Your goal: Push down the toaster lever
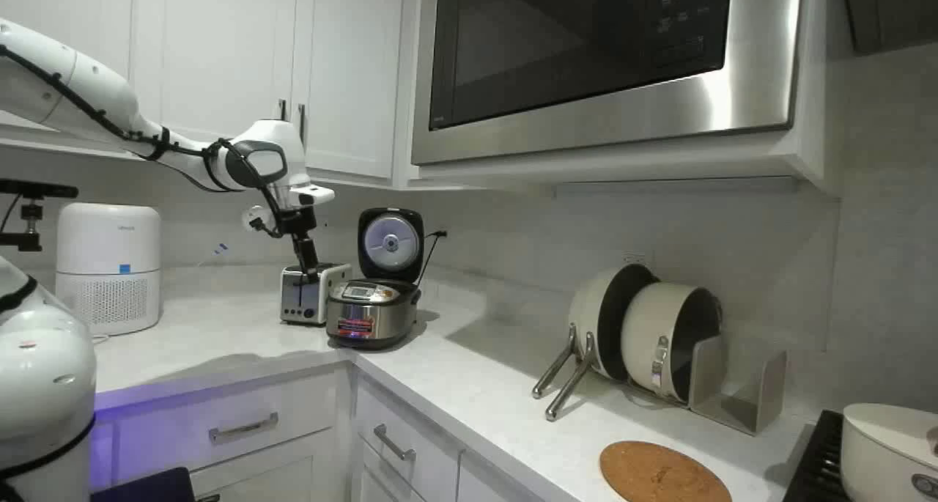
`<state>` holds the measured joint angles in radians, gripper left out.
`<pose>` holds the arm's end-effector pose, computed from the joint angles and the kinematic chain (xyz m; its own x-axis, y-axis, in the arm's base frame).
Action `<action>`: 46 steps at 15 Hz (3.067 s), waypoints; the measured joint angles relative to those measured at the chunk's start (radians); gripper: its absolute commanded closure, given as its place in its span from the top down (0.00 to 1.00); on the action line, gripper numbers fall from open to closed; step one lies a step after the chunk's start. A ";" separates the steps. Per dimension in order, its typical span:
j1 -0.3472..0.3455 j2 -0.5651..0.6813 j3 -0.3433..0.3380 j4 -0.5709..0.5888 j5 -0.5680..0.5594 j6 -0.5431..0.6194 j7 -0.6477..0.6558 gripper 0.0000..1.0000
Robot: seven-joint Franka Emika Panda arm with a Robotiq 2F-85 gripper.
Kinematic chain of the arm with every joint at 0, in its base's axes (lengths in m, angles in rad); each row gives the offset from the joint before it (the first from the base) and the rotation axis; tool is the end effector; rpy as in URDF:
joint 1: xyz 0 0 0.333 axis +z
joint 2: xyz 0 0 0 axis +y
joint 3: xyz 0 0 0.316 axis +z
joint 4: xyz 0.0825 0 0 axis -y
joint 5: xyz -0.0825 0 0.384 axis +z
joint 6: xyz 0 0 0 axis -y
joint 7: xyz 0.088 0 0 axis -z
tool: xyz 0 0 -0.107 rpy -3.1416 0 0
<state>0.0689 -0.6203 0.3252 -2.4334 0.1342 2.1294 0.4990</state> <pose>0.3613 0.1738 0.5374 0.9396 -0.1930 0.2826 -0.1748 -0.9806 -0.0888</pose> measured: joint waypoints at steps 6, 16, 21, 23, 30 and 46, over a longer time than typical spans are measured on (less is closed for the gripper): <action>0.003 0.001 0.000 0.000 -0.001 0.000 -0.001 1.00; 0.158 0.040 0.035 0.004 -0.001 0.087 -0.087 1.00; 0.236 0.100 0.061 0.018 -0.001 0.200 -0.180 1.00; 0.260 0.136 0.068 0.034 -0.001 0.227 -0.220 1.00; 0.308 0.279 0.098 0.157 -0.070 0.235 -0.357 1.00; 0.347 0.654 0.157 0.507 -0.347 0.235 -0.394 0.05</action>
<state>0.4162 0.0333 0.4827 -1.9260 -0.2131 2.3643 0.1055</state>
